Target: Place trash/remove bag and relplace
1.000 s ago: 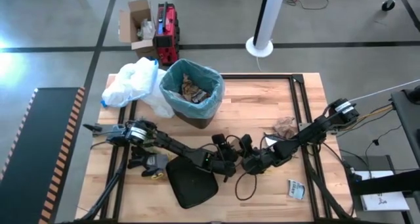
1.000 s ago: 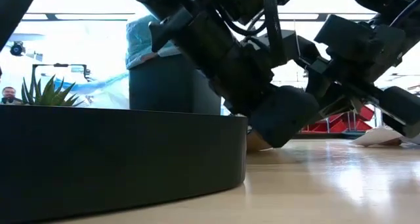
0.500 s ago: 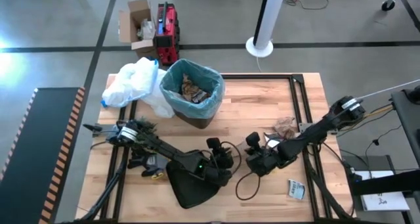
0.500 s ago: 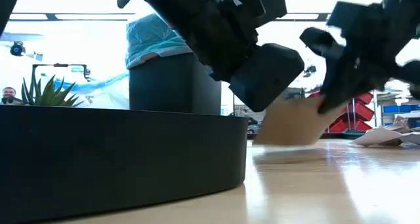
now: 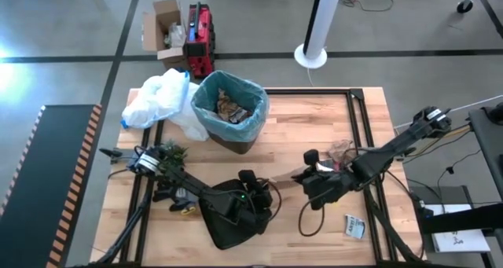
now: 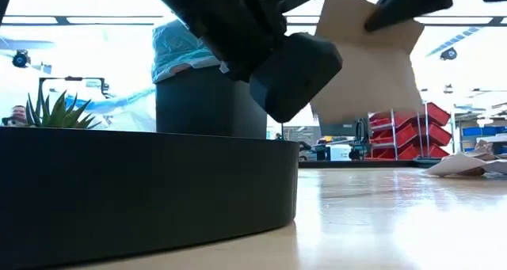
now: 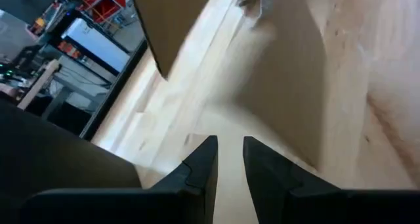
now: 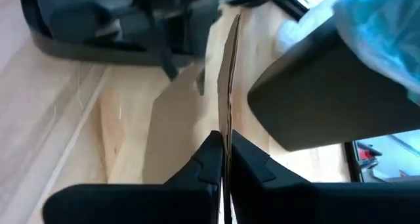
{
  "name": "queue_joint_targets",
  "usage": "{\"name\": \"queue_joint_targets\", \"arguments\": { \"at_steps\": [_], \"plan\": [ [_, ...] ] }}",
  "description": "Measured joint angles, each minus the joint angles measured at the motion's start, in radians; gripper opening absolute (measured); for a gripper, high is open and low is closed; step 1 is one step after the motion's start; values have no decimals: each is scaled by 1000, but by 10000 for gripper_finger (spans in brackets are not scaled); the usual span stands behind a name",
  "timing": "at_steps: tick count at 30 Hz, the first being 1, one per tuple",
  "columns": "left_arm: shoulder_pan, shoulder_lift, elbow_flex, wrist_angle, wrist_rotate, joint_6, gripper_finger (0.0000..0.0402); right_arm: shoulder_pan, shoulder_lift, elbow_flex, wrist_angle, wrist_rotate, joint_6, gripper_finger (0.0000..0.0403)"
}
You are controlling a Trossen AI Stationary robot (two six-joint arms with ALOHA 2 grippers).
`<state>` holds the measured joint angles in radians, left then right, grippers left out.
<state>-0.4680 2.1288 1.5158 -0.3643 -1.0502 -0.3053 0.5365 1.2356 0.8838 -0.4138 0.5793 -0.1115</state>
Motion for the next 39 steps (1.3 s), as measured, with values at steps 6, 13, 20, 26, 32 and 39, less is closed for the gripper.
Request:
{"name": "queue_joint_targets", "arguments": {
  "at_steps": [6, 13, 20, 26, 32, 39],
  "plan": [
    [-29, -17, 0, -107, -95, -31, 59, 0, -14, 11, -58, -1, 58, 1],
    [-56, -30, -3, -156, -98, -135, 59, 0, -14, -5, -87, 67, 70, 1],
    [-45, -23, -5, 77, 165, 72, 59, -38, -65, 64, -53, 293, -75, 1],
    [-20, -23, -5, 229, 353, 159, 59, -186, -67, 101, 378, 277, -372, 2],
    [10, -17, -5, 288, 431, 163, 59, -428, 3, 233, 691, -134, -400, 2],
    [22, 33, -5, 335, 433, 179, 59, -719, 234, 487, 670, -515, 6, 3]
  ]
}}
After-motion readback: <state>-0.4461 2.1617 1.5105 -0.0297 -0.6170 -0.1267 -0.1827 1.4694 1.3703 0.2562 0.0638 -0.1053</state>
